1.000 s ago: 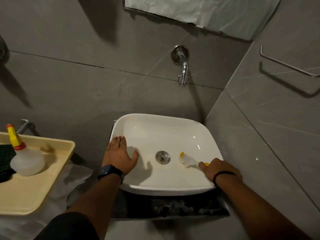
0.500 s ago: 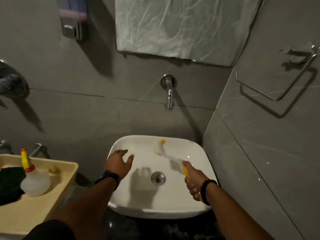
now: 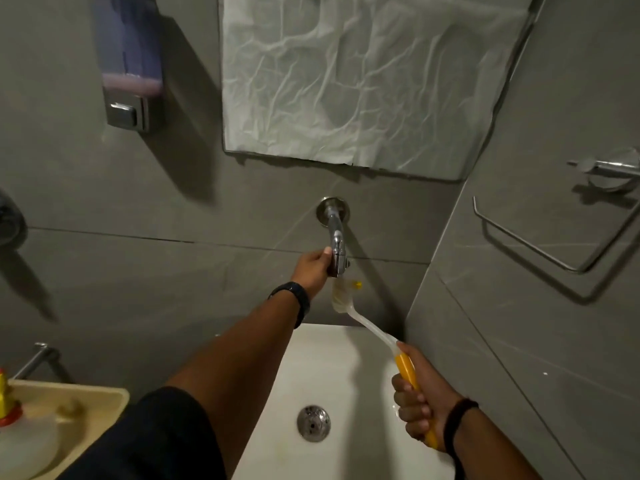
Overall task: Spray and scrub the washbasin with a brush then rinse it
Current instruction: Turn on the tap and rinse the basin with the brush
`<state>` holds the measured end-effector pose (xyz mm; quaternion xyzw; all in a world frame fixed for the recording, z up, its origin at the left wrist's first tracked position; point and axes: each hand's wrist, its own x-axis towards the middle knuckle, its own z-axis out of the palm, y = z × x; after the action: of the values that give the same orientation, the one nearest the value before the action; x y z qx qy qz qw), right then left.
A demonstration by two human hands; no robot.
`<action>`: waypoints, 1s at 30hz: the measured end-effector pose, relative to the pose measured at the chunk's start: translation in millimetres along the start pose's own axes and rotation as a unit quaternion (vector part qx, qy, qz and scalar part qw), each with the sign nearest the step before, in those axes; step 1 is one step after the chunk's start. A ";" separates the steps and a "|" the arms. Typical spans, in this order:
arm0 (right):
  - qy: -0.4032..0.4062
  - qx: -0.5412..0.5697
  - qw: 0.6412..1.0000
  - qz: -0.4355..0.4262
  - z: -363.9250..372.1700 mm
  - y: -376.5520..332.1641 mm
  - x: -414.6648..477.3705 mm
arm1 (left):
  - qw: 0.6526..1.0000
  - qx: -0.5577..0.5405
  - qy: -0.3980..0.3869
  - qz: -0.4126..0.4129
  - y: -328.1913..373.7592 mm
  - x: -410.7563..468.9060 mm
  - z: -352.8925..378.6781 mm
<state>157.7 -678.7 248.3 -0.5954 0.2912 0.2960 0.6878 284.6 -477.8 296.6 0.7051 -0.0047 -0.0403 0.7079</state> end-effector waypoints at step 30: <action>0.324 -0.478 0.773 -0.262 -11.5 18.9 -50.5 | 0.990 0.089 0.078 0.071 25.8 -23.7 13.2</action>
<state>109.8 -691.0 272.7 -0.9615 0.1507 -0.0050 0.2299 261.5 -489.5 323.6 0.7644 -0.0031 0.0662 0.6414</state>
